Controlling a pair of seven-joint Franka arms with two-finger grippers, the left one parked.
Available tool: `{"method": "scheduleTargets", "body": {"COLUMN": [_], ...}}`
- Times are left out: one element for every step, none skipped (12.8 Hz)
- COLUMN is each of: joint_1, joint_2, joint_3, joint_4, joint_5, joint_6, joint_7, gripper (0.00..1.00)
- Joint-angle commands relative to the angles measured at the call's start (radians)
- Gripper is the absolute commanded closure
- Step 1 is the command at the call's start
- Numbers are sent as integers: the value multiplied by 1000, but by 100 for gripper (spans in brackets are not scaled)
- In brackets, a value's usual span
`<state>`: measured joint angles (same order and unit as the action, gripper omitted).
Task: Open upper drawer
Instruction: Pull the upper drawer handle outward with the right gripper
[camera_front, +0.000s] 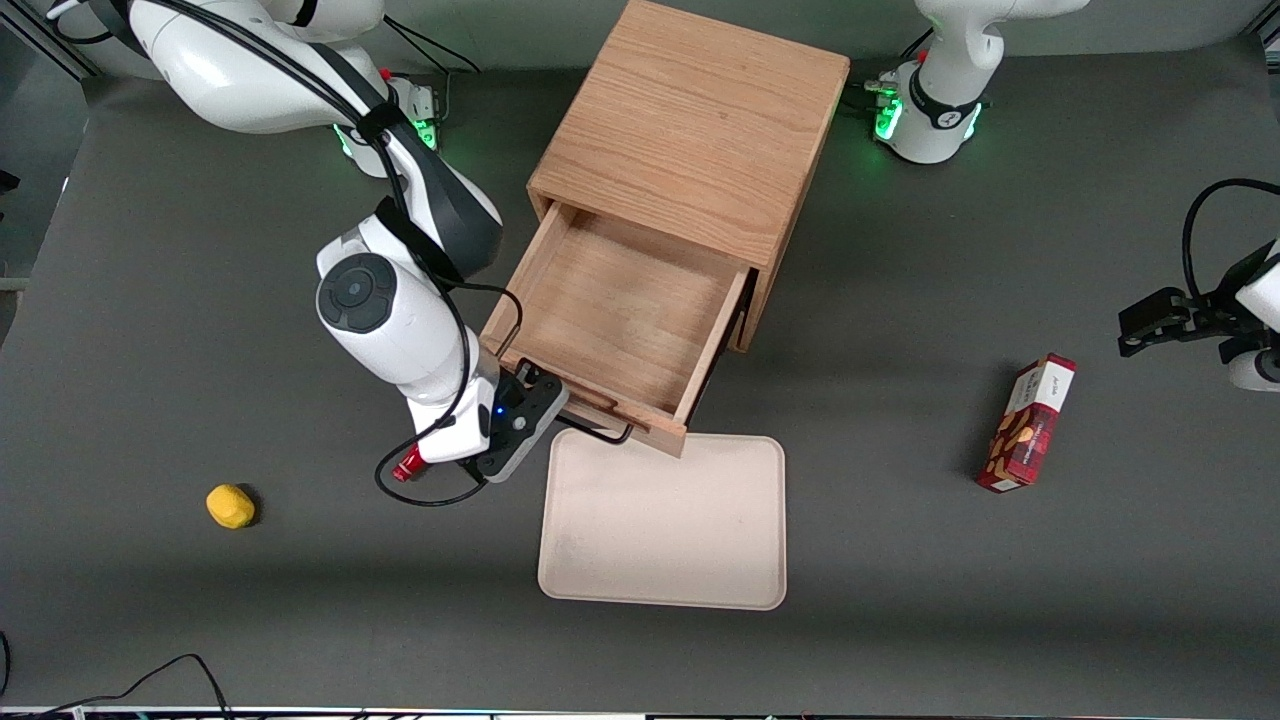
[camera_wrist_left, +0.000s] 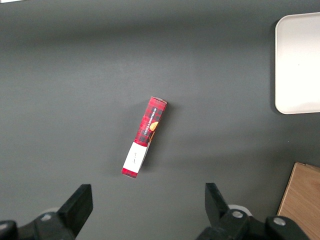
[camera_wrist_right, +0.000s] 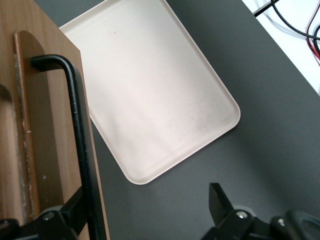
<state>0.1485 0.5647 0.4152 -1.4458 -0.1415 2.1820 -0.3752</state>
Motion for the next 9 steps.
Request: {"method": "scheduleTargets", "body": {"joint_1": [17,17,17,17,20,32,33,34,34], "joint_2": [36,46,52,61,67,72,76,79,80], "joint_3": [-39,-53,-55,-56,-62,-70,-70,-70,-70], "joint_4": [68,76,82,84,84,84,90,100,105], "joint_5": [-21,-21,-4,40,87,112,128,161,198], "joint_6": [42,44,51,73,91,99,101,101,97], "joint_7": [-1,-1,-1,-1,1,2,7,9,9], "gripper": [0,0,0,0,0,0,0,0,0]}}
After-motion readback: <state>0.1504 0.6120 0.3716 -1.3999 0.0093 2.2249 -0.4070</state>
